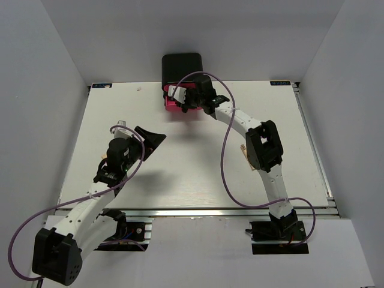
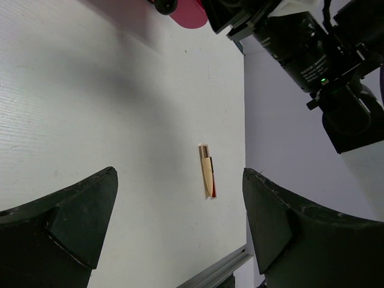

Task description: Organize the makeup

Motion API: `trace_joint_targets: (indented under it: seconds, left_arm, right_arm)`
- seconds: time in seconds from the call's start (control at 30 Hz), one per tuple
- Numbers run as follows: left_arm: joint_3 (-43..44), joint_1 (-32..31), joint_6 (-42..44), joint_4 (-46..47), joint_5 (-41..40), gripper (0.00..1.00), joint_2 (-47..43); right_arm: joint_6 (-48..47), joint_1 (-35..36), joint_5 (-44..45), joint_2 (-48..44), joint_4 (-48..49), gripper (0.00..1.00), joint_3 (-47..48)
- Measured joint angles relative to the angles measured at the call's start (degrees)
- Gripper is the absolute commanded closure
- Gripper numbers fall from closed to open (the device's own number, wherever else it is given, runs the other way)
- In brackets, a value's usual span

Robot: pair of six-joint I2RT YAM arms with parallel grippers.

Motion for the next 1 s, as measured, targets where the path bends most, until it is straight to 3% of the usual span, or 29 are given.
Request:
trace_joint_targets:
  seconds: [0.37, 0.53, 0.6, 0.63, 0.67, 0.7, 0.9, 0.97, 1.0]
  left_arm:
    - [0.0, 0.0, 0.0, 0.9, 0.3, 0.07, 2.8]
    - [0.0, 0.0, 0.0, 1.7, 0.3, 0.07, 2.8]
    - [0.0, 0.0, 0.0, 2.4, 0.3, 0.07, 3.0]
    - [0.0, 0.0, 0.0, 2.8, 0.3, 0.07, 3.2]
    - [0.0, 0.0, 0.0, 3.1, 0.3, 0.07, 3.5]
    - [0.0, 0.0, 0.0, 3.4, 0.3, 0.07, 3.9]
    - [0.0, 0.0, 0.2, 4.2, 0.6, 0.07, 6.1]
    - [0.0, 0.0, 0.4, 4.2, 0.9, 0.07, 6.4]
    - [0.0, 0.0, 0.4, 4.2, 1.1, 0.07, 6.5]
  right_arm:
    - [2.4, 0.0, 0.9, -1.4, 1.4, 0.57, -4.0]
    - [9.0, 0.0, 3.0, -9.7, 5.3, 0.61, -11.4]
    - [12.2, -0.1, 4.4, -14.6, 7.2, 0.69, -15.3]
    - [14.1, -0.2, 5.4, -17.1, 8.5, 0.77, -17.2]
    - [15.9, -0.3, 6.3, -19.5, 9.2, 0.93, -18.9]
    - [17.3, -0.4, 7.0, -21.7, 9.6, 1.0, -20.1]
    - [32.7, -7.2, 7.2, -32.9, 7.3, 1.0, -28.8]
    - [36.9, -12.3, 6.1, -37.4, 3.4, 0.95, -35.1]
    - [38.7, -15.1, 5.2, -38.5, 1.8, 0.87, -37.1]
